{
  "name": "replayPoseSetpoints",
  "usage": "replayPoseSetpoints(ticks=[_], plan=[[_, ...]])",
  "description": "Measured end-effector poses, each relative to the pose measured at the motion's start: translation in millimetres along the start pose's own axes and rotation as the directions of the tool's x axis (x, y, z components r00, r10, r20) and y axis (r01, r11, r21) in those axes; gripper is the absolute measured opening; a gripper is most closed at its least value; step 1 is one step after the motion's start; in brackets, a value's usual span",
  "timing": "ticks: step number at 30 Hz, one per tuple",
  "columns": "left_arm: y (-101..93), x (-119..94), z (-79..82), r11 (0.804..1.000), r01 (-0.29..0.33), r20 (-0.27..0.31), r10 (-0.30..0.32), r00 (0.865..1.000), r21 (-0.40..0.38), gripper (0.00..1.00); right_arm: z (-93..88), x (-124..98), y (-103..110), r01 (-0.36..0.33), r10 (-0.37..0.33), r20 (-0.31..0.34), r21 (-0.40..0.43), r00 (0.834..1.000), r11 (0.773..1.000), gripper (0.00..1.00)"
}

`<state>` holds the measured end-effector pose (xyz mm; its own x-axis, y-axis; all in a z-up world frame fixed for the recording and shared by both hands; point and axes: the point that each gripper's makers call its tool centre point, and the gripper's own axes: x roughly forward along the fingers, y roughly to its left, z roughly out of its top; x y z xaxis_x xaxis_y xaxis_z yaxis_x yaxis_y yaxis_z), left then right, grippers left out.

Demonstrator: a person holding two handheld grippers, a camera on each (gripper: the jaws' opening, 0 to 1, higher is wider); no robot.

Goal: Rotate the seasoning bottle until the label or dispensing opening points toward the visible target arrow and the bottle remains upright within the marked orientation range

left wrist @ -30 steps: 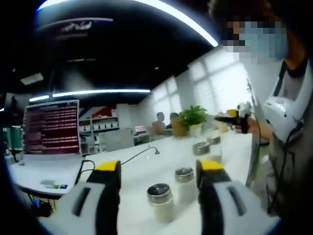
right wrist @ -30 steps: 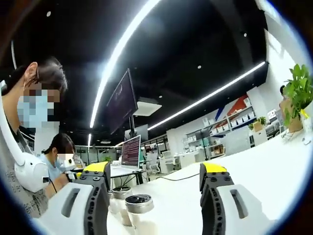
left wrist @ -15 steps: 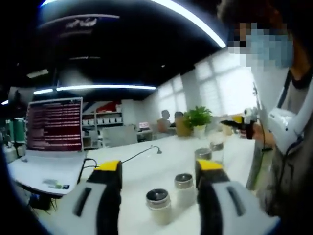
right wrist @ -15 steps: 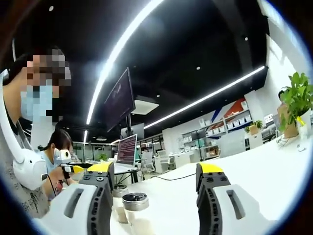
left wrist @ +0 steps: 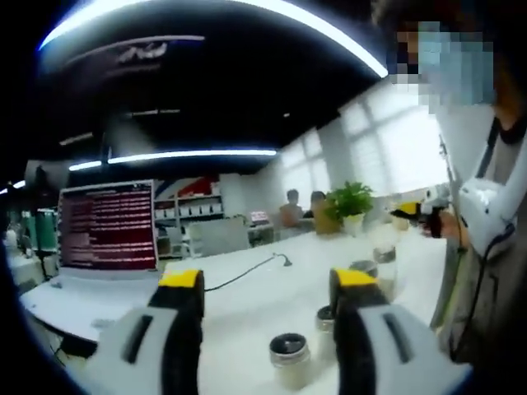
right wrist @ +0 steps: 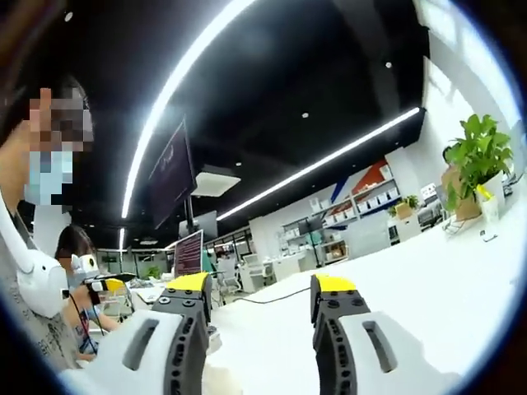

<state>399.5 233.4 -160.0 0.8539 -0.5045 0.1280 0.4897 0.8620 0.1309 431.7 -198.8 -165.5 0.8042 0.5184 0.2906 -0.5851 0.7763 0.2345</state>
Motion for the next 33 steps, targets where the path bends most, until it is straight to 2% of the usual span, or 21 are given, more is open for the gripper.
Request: replayPoseSetpoints(ticks=[3, 7, 10, 13, 15, 17, 19, 22, 25, 27, 30, 31, 32, 33], plan=[[7.6, -1, -7.3, 0.999, -0.024, -0.001, 0.024, 1.0, -0.026, 0.65, -2.7, 4, 1, 0.001, -0.002, -0.028, -0.01, 1.0, 1.0, 0.43], [13.9, -2, 2.6, 0.998, -0.034, 0.06, 0.038, 0.997, -0.058, 0.67, -2.4, 9, 7, -0.021, 0.019, -0.044, -0.057, 0.999, 0.998, 0.42], [10.8, -3, 2.1, 0.998, -0.012, 0.064, 0.016, 0.998, -0.068, 0.66, -4.0, 17, 15, -0.074, 0.074, -0.018, -0.002, 0.997, 0.997, 0.42], [7.5, -5, -3.7, 1.0, 0.003, 0.051, -0.002, 0.999, -0.023, 0.67, -6.4, 25, 25, -0.132, 0.132, -0.001, 0.045, 0.991, 0.99, 0.42], [9.9, -7, -10.5, 0.999, -0.004, 0.003, 0.004, 1.0, 0.033, 0.68, -6.3, 29, 28, -0.141, 0.141, 0.001, 0.049, 0.99, 0.989, 0.44], [13.6, -9, -8.7, 0.996, -0.003, -0.019, 0.005, 1.0, 0.094, 0.71, -4.0, 35, 29, -0.146, 0.146, 0.002, 0.05, 0.989, 0.988, 0.49], [13.0, -9, 1.3, 0.993, 0.006, 0.0, -0.006, 1.0, 0.121, 0.74, -1.6, 40, 30, -0.145, 0.145, 0.005, 0.058, 0.989, 0.988, 0.52], [11.8, -11, 12.7, 0.993, 0.039, 0.041, -0.044, 0.998, 0.108, 0.71, -2.1, 44, 32, -0.136, 0.136, -0.003, 0.04, 0.991, 0.99, 0.52], [14.3, -9, 9.5, 0.994, 0.041, 0.052, -0.047, 0.998, 0.1, 0.68, -6.9, 49, 35, -0.146, 0.147, -0.019, 0.038, 0.989, 0.989, 0.52], [25.6, -7, 4.5, 0.995, 0.001, 0.056, -0.006, 0.998, 0.095, 0.69, -8.6, 53, 44, -0.199, 0.201, -0.033, 0.054, 0.979, 0.979, 0.54], [36.0, -8, 2.9, 0.999, -0.023, 0.073, 0.02, 0.997, 0.045, 0.68, 12.6, 62, 70, -0.34, 0.336, 0.055, 0.098, 0.94, 0.935, 0.72], [35.0, -10, 1.7, 1.0, -0.007, 0.069, 0.006, 0.998, 0.019, 0.64, 17.7, 64, 74, -0.36, 0.356, 0.064, 0.091, 0.932, 0.928, 0.75], [33.2, -11, 0.4, 1.0, 0.011, 0.061, -0.011, 0.998, 0.004, 0.57, 19.5, 68, 79, -0.375, 0.371, 0.056, 0.073, 0.927, 0.924, 0.74], [33.9, -13, 1.5, 1.0, 0.004, 0.066, -0.005, 0.998, 0.016, 0.54, 18.9, 71, 82, -0.378, 0.376, 0.044, 0.054, 0.926, 0.924, 0.73]])
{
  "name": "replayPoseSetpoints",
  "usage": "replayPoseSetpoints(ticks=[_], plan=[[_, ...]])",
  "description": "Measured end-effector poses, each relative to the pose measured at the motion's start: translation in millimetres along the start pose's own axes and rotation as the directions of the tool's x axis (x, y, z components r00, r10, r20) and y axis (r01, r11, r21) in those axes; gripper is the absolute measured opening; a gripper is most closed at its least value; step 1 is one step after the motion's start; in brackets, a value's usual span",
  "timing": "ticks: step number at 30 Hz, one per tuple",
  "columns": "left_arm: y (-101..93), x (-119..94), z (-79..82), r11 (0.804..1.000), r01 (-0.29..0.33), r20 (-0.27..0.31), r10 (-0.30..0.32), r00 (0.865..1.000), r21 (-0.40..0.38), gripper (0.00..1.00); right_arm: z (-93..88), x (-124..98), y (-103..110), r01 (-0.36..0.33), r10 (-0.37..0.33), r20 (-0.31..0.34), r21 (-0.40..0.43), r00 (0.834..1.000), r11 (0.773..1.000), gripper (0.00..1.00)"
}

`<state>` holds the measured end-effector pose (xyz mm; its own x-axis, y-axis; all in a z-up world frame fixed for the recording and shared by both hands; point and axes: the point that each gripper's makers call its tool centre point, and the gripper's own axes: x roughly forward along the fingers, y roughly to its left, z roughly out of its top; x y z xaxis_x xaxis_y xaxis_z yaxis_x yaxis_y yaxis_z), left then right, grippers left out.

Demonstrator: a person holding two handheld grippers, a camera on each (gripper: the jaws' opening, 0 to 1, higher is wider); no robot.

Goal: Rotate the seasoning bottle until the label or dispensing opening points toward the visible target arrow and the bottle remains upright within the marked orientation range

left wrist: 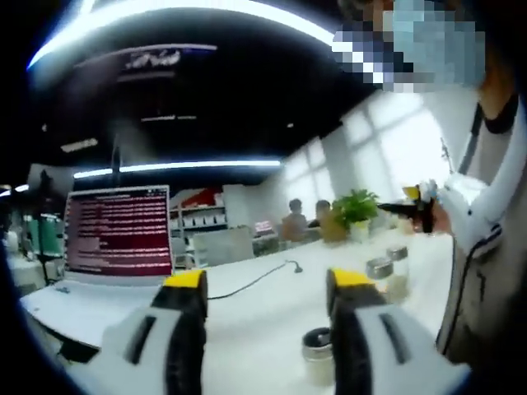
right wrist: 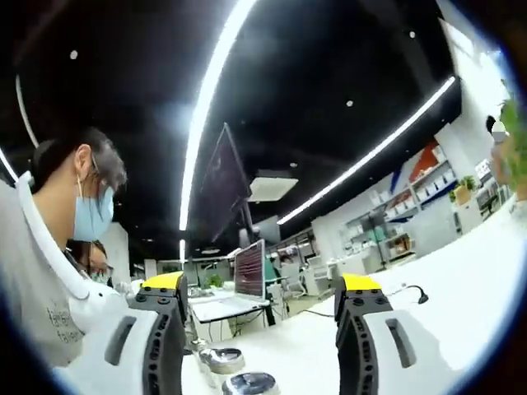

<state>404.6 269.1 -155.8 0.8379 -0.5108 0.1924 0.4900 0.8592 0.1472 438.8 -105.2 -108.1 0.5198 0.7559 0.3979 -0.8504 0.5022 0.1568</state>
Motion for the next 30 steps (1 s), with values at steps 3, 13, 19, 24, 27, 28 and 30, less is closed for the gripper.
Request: replayPoseSetpoints(ticks=[3, 13, 19, 24, 27, 28, 30], plan=[[4.2, -6, 3.7, 0.999, -0.029, 0.015, 0.029, 0.999, 0.017, 0.65, -4.6, 4, 1, 0.006, -0.007, -0.027, -0.032, 1.0, 0.999, 0.73], [11.1, -9, 8.2, 0.997, -0.07, 0.091, 0.072, 0.993, -0.025, 0.88, -6.4, -7, -20, 0.087, -0.088, 0.022, 0.03, 0.996, 0.996, 0.81], [0.7, 4, -17.6, 0.999, -0.032, -0.032, 0.034, 0.999, 0.036, 0.88, -20.0, -3, -12, 0.048, -0.048, -0.039, 0.005, 0.998, 0.999, 0.86], [-14.7, 13, -29.7, 0.999, 0.026, -0.058, -0.024, 0.998, 0.021, 0.92, -39.3, -6, -8, 0.023, -0.023, -0.105, -0.003, 0.994, 1.0, 0.91], [-13.9, 14, -35.2, 1.0, 0.029, -0.074, -0.028, 0.997, 0.009, 0.95, -44.4, -12, -21, 0.045, -0.04, -0.088, 0.055, 0.995, 0.997, 0.93], [-14.1, 14, -35.8, 1.0, 0.029, -0.076, -0.028, 0.997, 0.006, 0.96, -44.9, -14, -25, 0.055, -0.049, -0.08, 0.07, 0.996, 0.996, 0.93], [-14.3, 13, -35.3, 1.0, 0.031, -0.074, -0.031, 0.997, 0.004, 0.96, -46.1, -16, -31, 0.063, -0.057, -0.074, 0.077, 0.996, 0.995, 0.93]])
